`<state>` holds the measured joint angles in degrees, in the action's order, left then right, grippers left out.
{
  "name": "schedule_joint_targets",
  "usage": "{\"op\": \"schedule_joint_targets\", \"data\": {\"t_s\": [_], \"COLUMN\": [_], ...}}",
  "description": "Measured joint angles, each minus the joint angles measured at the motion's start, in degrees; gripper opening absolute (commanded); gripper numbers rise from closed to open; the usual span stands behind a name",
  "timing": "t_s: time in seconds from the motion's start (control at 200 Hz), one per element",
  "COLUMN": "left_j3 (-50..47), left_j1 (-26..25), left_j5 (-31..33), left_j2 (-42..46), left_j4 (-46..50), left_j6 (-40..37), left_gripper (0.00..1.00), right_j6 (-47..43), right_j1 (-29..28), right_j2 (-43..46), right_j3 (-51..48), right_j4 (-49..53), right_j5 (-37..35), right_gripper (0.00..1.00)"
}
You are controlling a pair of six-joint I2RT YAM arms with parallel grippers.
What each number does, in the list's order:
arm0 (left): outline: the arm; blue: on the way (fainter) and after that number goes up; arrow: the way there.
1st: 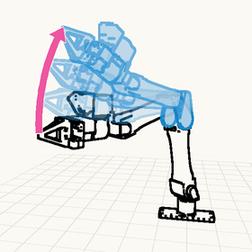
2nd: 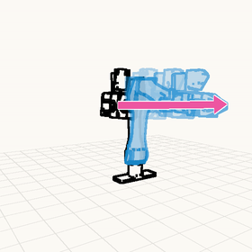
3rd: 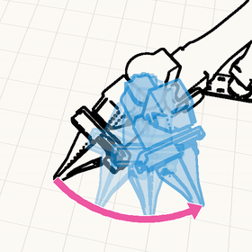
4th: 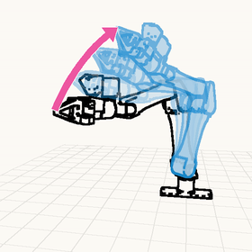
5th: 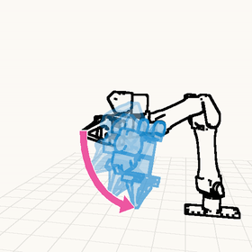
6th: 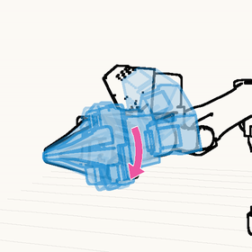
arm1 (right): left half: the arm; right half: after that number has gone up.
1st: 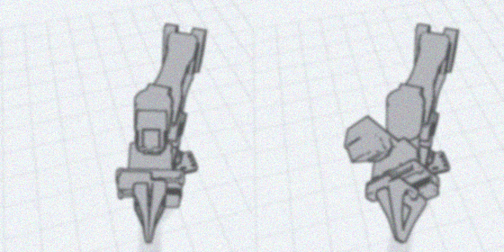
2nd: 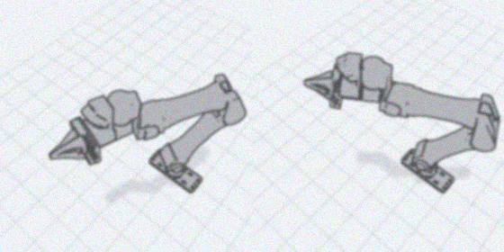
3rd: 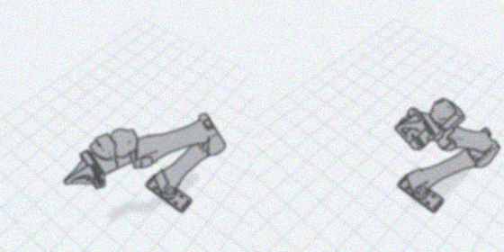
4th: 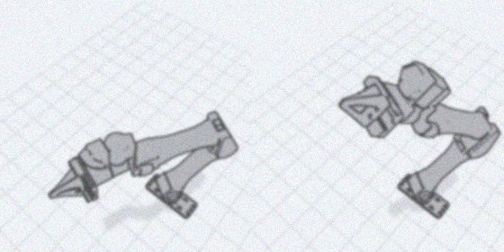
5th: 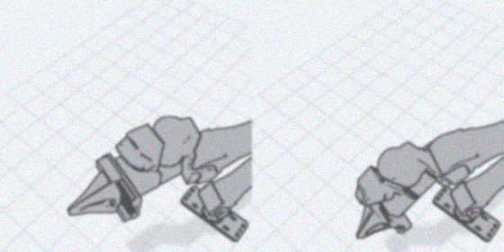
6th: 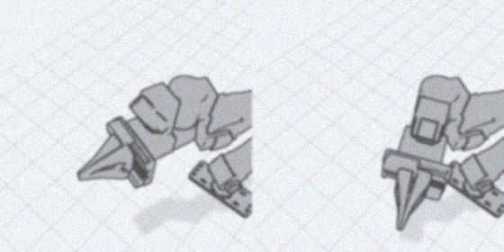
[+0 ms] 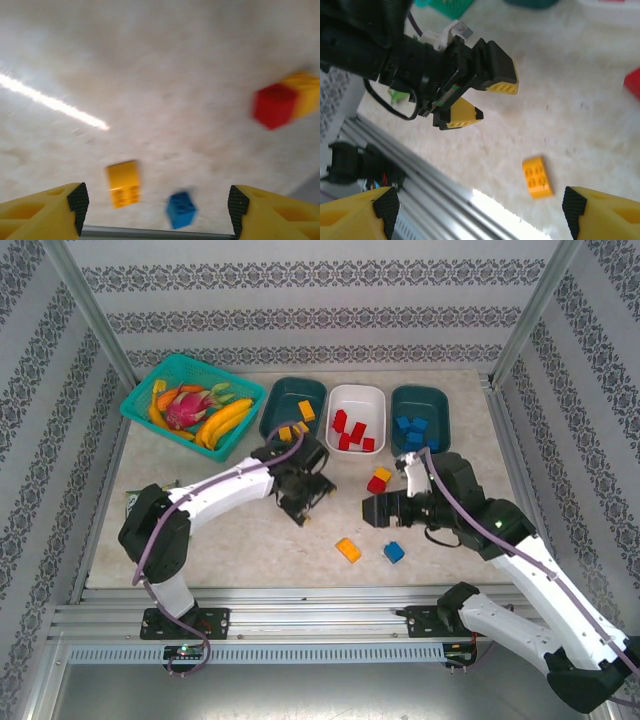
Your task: Sort the legos into containers by color
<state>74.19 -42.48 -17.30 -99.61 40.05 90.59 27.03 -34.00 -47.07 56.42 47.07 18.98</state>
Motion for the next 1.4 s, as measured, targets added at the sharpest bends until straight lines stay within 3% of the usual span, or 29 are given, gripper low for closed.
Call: {"op": "schedule_joint_targets", "data": {"t_s": [0.225,0.44,0.689,0.904,1.164,1.404], "left_j3": [-2.1,0.7,5.6,5.9,6.8,12.7], "left_j1": [-6.2,-8.9,-11.2,-11.8,-11.8,-9.8], "left_j5": [-4.2,-6.8,-7.0,-6.9,-6.1,-0.9], "left_j2": [-2.9,-9.8,-16.3,-16.4,-16.6,-16.3], "left_j4": [-2.2,-4.9,-5.1,-5.2,-5.0,0.5], "left_j6": [7.0,9.8,10.2,10.6,10.4,5.6], "left_gripper": [0.81,0.76,0.61,0.34,0.29,0.28], "right_j6": [4.4,7.2,8.2,8.5,8.5,7.6], "right_j1": [-5.7,-7.7,-7.8,-7.8,-7.8,-6.3], "right_j2": [5.8,7.6,8.4,8.7,9.2,6.7], "right_j3": [-9.2,-10.6,-10.9,-11.0,-11.1,-7.9], "right_j4": [5.2,6.1,5.9,5.8,4.5,2.4], "right_j5": [-3.0,-7.0,-8.7,-9.1,-9.4,-10.8], "right_gripper": [0.86,0.86,0.86,0.87,0.87,0.87]}}
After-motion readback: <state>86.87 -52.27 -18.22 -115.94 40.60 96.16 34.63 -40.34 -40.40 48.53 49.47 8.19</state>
